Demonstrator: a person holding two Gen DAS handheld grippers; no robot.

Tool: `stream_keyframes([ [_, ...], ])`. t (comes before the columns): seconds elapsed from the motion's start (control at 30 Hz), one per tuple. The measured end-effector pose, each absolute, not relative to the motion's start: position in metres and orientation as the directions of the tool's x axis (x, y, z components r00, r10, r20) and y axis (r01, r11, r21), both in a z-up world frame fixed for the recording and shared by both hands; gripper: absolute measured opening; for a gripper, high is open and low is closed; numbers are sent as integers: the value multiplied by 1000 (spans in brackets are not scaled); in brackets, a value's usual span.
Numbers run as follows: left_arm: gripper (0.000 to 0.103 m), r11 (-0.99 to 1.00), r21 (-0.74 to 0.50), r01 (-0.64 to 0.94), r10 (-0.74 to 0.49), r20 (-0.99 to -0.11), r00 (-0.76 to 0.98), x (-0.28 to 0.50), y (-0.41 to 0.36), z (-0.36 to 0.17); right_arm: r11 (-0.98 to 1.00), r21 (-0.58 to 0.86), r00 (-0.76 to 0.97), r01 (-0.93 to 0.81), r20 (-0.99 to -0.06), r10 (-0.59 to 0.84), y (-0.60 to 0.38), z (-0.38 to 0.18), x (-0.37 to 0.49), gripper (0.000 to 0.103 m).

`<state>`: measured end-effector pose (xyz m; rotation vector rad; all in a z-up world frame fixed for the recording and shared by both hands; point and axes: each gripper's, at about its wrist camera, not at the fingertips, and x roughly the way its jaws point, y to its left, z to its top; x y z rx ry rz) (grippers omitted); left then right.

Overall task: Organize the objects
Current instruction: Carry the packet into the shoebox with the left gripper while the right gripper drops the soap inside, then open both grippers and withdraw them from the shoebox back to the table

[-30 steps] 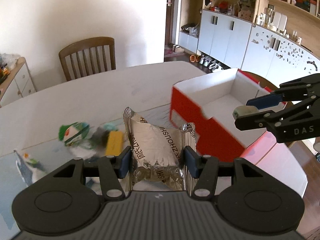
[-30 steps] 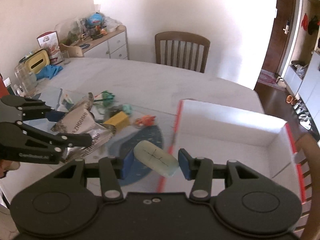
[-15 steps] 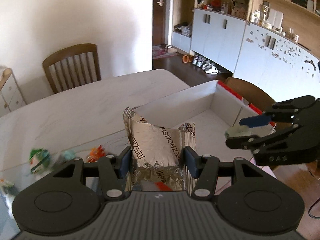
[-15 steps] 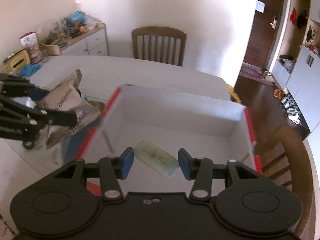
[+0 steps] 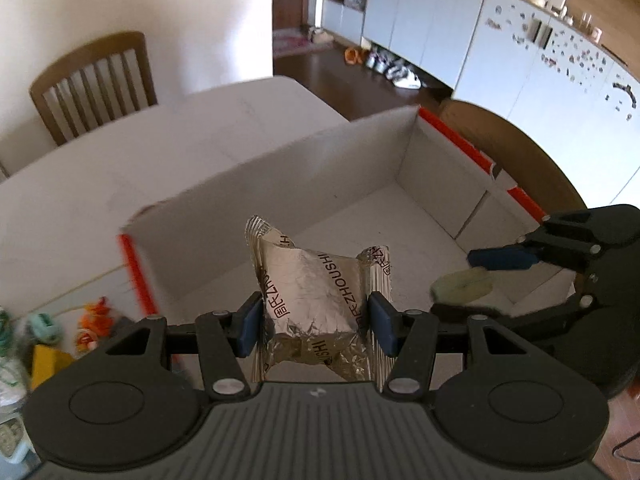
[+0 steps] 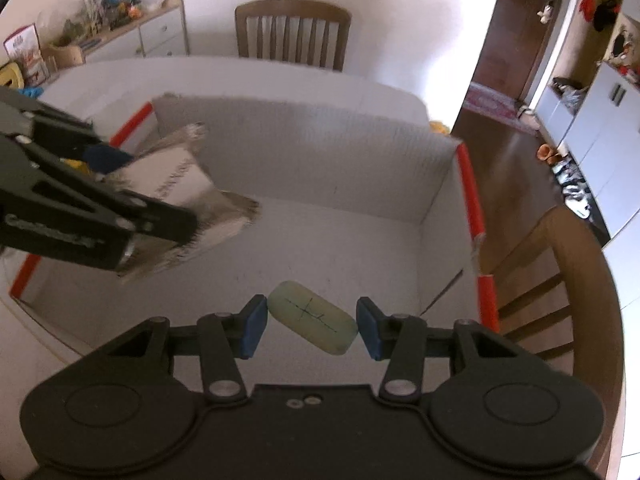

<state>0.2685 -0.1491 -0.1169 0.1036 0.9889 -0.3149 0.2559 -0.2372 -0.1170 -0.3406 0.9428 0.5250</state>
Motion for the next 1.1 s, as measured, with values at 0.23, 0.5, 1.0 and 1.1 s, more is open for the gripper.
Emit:
stream_keyframes([
  [0.23,55,957,-38,288,-157,-902,403,297,-163,-150,816,-47,403,-576,-885,233,-242,-137,274,48],
  [0.5,56,962,-36,271,-130,-932,337,312,-169,-169,816,-30,340,-577,-918,206,-234,-149,279,48],
  [1.0,68,958,-58,281,-166,-911,378,296,-163,-153,818,4,355,-575,-899,255,-245,-135,282,57],
  [1.1,68,958,-65,278,-180,-894,410,289,-157,-141,822,17,376,-570,-884,279,-249,-126,278,58],
])
